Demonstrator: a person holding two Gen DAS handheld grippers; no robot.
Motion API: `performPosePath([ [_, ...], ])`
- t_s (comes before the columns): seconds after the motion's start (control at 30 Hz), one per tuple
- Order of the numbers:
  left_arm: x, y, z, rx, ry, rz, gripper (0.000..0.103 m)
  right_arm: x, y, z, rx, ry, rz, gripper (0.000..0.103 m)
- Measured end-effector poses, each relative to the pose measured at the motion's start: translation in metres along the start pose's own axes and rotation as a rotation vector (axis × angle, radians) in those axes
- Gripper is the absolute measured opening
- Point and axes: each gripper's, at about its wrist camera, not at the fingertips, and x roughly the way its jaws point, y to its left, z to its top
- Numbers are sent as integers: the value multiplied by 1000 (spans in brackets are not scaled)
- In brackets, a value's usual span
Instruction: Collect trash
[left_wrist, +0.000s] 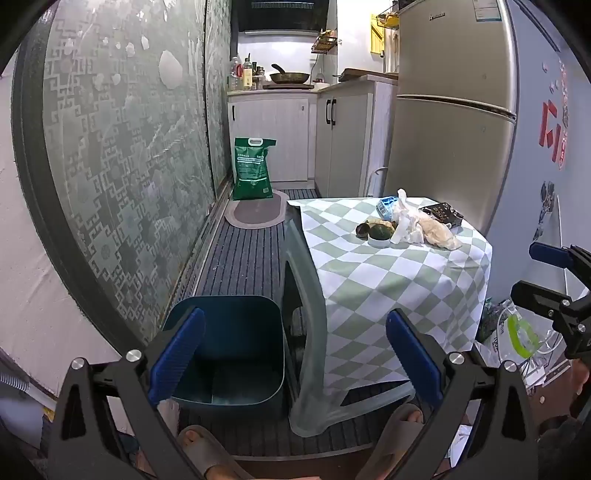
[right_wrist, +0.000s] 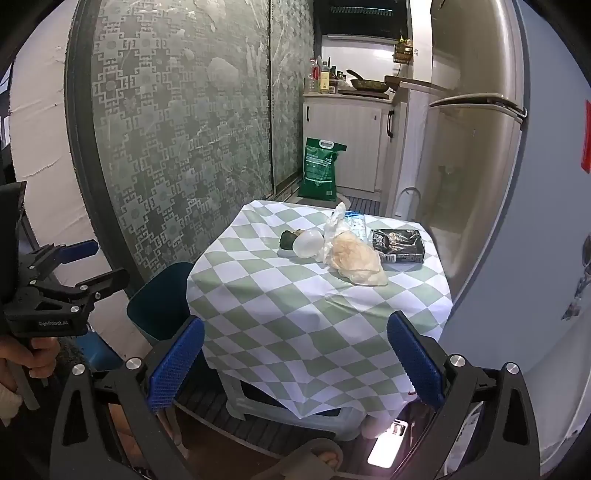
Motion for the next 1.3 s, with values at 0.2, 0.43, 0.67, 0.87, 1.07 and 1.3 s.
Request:
performPosePath([
  [0.2,-1,0,1,0,-7,3,100,4,1,-2,3,5,3,100],
  [0.43,-3,-6,5,1,-10,2,100,-6,4,4,-3,-11,9,100],
  [0.67,-5,-5,2,1,-14,2,100,-5,3,4,-5,-20,12,100],
  [0.87,-5,-8,3,2,-11,4,100,-6,3,4,-4,-21,13,100],
  [1.07,-5,-3,2,-1,-15,2,100,-8,6,7,-8,-23,16,100],
  [1.3,-4,-3,2,1,-13,-1,100,-8,6,6,-7,-23,16,100],
])
